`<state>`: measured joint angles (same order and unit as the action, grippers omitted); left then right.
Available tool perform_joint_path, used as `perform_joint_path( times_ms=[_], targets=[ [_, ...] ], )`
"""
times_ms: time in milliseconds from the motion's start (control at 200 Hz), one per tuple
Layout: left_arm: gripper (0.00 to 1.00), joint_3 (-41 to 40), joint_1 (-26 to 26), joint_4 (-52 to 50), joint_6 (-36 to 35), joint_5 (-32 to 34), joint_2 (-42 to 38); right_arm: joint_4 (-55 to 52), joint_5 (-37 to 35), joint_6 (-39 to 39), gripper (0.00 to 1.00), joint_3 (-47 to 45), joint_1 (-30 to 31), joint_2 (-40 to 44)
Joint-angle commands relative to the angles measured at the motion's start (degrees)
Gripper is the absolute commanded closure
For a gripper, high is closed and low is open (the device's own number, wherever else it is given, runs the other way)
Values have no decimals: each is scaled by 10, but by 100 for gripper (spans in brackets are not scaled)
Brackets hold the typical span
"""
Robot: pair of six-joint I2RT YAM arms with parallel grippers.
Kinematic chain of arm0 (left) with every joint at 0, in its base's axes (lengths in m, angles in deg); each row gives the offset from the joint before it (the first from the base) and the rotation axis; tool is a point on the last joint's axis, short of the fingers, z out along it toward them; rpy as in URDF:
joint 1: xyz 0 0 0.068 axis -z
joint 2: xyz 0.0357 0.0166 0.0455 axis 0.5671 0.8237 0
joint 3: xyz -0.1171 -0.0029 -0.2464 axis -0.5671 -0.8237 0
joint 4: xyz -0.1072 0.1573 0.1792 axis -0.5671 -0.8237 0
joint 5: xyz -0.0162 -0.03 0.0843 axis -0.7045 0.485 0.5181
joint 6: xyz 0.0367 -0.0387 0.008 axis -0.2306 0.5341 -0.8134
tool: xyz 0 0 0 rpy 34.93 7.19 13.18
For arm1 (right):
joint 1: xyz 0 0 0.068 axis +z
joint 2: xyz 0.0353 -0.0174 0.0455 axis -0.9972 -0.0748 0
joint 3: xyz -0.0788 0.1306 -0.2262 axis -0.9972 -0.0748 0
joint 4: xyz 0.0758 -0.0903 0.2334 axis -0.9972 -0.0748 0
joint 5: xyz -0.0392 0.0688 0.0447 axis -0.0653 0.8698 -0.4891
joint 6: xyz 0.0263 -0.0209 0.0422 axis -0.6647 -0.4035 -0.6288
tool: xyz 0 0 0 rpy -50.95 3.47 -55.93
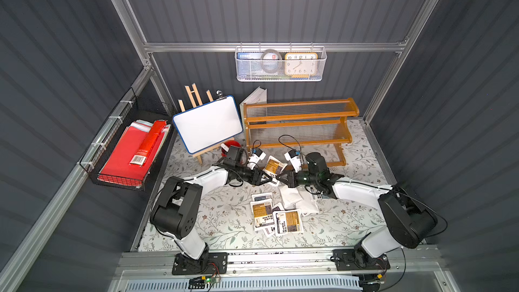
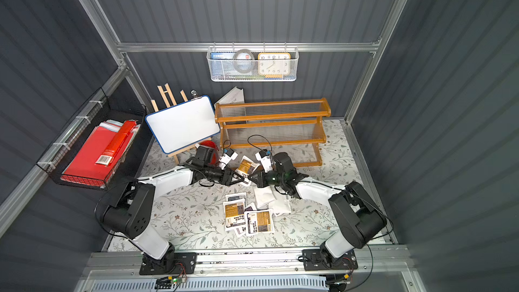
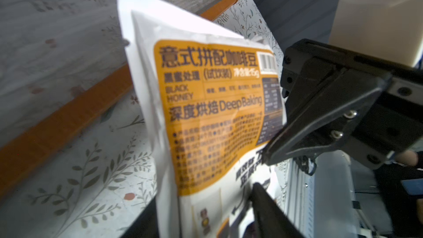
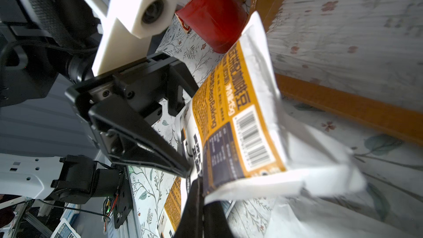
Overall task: Place the bagged coffee beans on the shelf by color
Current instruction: Pick up the bagged coffee beans at the center of the board.
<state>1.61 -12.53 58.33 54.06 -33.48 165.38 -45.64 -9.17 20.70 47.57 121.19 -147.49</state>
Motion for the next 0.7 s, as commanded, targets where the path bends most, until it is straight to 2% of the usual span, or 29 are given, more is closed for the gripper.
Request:
perform_joint_path(
  times_ms=[0,125,250,360,410,505,695],
  targets=[
    [66,19,-4,-9,0,-53,16,1,12,8,100,8,-2,20],
    [87,12,-5,-9,6,-63,7,-12,12,18,100,6,-2,26],
    [100,-2,-4,-3,21,-57,-10,-26,4,32,100,5,-4,29],
    [100,-3,-4,12,51,-34,-25,-42,-17,37,76,6,-7,32],
    [100,-4,-4,32,69,-30,-36,-50,-31,40,69,7,-7,35],
    [100,2,-4,84,117,-10,-53,-53,-57,37,62,4,-10,46],
    [100,5,-1,211,229,13,-58,-39,-91,21,60,-4,-20,88]
  ],
)
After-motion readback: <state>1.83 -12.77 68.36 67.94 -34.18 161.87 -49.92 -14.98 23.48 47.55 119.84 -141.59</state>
